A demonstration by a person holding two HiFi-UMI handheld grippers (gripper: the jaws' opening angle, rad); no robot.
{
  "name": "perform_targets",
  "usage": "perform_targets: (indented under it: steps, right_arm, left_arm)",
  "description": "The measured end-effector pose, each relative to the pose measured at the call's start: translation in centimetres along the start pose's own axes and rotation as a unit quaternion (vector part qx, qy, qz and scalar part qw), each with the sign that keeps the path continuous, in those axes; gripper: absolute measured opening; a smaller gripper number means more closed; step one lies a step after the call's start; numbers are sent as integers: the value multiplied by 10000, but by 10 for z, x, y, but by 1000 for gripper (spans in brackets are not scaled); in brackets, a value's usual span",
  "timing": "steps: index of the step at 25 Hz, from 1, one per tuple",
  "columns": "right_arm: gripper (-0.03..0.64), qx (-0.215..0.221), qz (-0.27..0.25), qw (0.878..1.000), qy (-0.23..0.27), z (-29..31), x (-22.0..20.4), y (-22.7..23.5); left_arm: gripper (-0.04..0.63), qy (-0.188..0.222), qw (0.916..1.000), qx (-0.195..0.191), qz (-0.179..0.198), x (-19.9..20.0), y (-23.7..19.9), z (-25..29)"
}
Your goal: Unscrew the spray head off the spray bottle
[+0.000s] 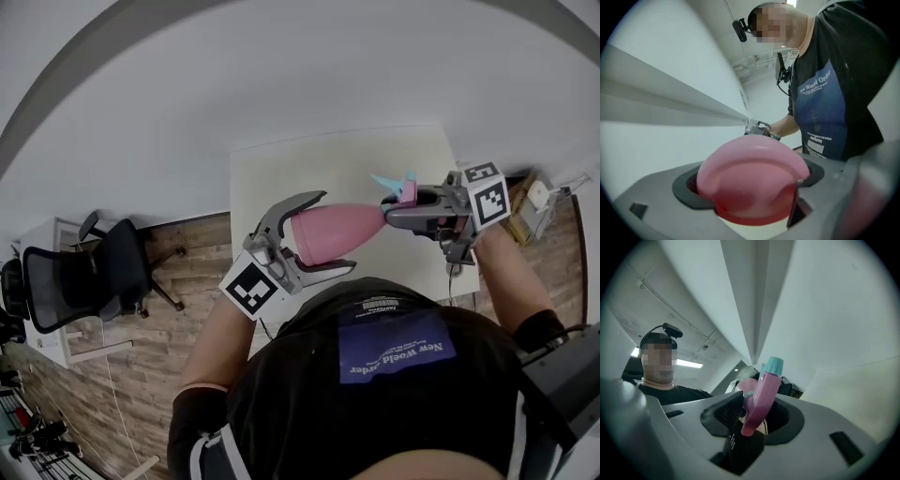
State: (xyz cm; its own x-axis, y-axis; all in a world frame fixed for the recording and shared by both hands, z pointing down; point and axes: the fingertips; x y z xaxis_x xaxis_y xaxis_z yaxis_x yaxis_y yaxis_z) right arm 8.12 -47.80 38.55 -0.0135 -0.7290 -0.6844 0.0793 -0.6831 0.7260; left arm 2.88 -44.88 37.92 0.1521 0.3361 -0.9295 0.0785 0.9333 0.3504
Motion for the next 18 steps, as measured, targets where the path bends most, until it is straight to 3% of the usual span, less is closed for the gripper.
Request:
perform_targets:
  steps: [10,13,18]
  right_arm:
    - [124,-29,117,9999,5,0,0,-1]
    - [124,91,78,9998,150,1,5,-7]
    - [123,203,-289,9987,359,1,12,-15]
  left_arm:
    - [500,21,9991,-409,-47,2,12,5]
    - [499,221,9991,-347,-141,10,9,-1]
    - [499,216,9993,-245,-202,13,7,-3]
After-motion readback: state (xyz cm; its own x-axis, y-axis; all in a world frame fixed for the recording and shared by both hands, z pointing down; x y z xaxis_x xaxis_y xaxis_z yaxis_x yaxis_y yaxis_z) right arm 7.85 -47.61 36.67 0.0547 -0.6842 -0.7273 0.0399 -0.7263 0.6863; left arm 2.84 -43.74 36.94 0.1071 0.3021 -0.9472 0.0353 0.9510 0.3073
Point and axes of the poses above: the fingertips, and each gripper's own axes: z forward along the fingers, y to its right, x out of its top, and after that the axes turned 1 degree about -y, right-handed
